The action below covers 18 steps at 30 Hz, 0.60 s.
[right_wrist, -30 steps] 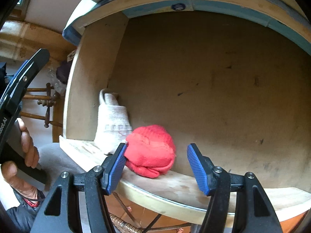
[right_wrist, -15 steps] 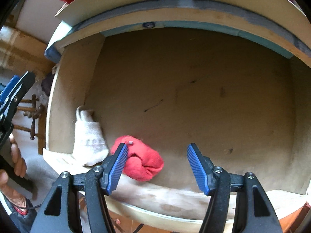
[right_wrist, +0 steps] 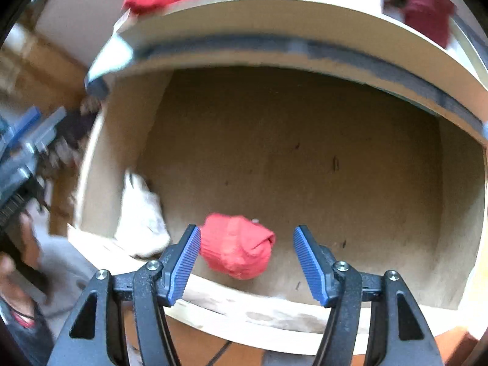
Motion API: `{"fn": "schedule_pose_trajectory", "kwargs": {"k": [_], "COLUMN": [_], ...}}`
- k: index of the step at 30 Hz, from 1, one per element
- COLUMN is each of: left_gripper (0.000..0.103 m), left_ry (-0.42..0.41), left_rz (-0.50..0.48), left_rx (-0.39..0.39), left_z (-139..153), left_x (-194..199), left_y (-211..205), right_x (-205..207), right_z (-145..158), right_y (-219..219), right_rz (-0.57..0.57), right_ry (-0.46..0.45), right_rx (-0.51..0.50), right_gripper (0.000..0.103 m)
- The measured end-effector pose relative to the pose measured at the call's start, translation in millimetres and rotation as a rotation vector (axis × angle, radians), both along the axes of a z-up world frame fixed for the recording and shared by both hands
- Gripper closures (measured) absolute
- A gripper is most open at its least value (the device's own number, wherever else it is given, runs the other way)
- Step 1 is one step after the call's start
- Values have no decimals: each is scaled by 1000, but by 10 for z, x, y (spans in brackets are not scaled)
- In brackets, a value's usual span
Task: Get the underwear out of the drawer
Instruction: 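Close the right tool on the red knit sock in the drawer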
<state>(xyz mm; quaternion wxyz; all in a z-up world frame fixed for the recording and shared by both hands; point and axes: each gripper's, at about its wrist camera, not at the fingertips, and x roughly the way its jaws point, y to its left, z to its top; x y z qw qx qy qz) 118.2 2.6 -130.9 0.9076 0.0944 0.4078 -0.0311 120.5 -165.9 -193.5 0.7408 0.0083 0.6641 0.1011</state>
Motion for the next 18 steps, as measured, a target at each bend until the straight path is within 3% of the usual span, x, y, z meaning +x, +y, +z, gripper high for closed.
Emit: {"fn": "schedule_pose_trajectory", "kwargs": {"k": [4,9,11,13,17,18], "left_gripper": [0,0,0,0,2,2], "left_ry": [5,32,32,31,82,107], "left_rz": [11,7,-6,-11,-41,-59], "left_rx": [1,4,-1,-4,-69,-104], "left_z": [-26,-67,-54,-37,-37,-49], "left_x": [23,41,33,28,38,33], "left_y": [11,33,26,28,52,53], "right_x": [40,112,112,82,107,118], "right_z": [-128,21,95,174,177,156], "right_y": [12,10,43,14,193,244], "right_rz": [-35,-82,-92,-110,-75,-75], "right_ry": [17,-118,-153,-157,-62,-52], "right_rx": [-62,-222,-224,-161,186,183], "right_gripper": [37,37,37,37,37,37]}}
